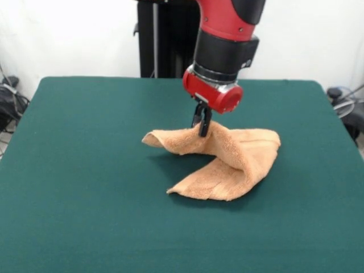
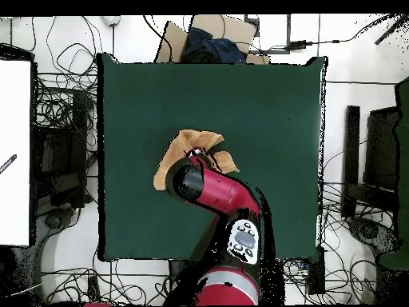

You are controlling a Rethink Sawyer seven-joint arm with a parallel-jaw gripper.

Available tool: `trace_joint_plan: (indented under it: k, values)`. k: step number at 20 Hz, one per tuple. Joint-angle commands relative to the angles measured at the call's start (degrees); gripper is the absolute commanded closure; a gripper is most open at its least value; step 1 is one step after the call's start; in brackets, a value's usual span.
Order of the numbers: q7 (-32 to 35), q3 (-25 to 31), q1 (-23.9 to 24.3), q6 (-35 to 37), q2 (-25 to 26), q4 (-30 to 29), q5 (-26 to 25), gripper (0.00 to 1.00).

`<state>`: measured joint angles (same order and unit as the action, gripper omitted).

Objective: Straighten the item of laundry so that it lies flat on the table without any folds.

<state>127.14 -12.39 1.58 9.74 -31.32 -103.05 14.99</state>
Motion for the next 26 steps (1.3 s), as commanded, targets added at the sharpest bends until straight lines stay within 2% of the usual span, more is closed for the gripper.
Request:
trace_joint_plan:
  k: [1, 5, 18, 26]
  values:
    - [11.2, 1.7, -2.1, 0.6, -3.3, -8.4, 1.0, 1.0]
    - [12.4, 0.3, -3.9, 0.5, -4.2, -9.8, 1.8, 1.0]
    - [12.5, -0.5, -4.7, 4.8, -7.9, -12.5, 3.5, 1.0]
    - [13.4, -4.5, -9.1, 8.2, -7.6, -10.7, 4.5, 1.0]
